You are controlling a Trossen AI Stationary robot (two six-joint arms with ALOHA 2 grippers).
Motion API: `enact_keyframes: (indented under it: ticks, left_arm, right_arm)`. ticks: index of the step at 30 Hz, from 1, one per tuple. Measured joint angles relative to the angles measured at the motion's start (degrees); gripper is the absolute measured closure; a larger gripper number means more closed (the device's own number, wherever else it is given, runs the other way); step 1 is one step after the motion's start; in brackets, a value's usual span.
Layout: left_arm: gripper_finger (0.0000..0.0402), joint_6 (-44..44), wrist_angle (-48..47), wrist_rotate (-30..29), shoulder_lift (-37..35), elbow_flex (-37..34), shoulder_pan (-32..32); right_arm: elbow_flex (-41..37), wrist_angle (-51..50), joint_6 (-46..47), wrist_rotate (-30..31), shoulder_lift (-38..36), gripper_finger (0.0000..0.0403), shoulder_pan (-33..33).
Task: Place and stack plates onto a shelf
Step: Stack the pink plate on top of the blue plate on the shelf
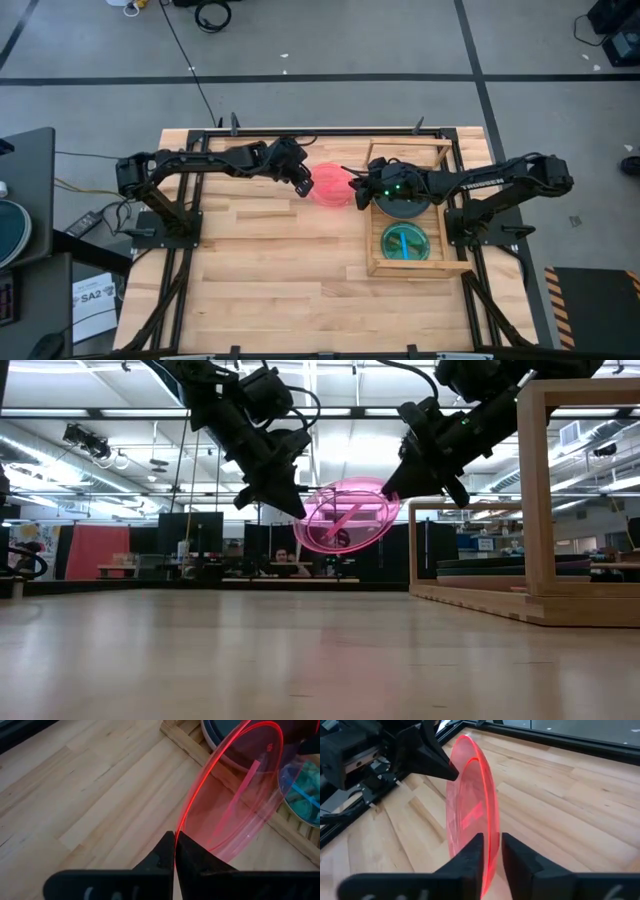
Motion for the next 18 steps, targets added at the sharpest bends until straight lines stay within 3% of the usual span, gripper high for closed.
enact_keyframes:
  ticks: [6, 18]
  left_arm:
    - [0.0391, 0.0, 0.0, 0.0, 0.0, 0.0, 0.0]
    - [0.0382, 0.0, -0.1, 1.2, 0.0, 0.0, 0.1]
  right_arm:
    - [0.0, -0.5, 0.7, 0.2, 0.0, 0.0390, -0.1]
    - [0.0, -0.6, 1.1, 0.2, 0.0, 0.0396, 0.0]
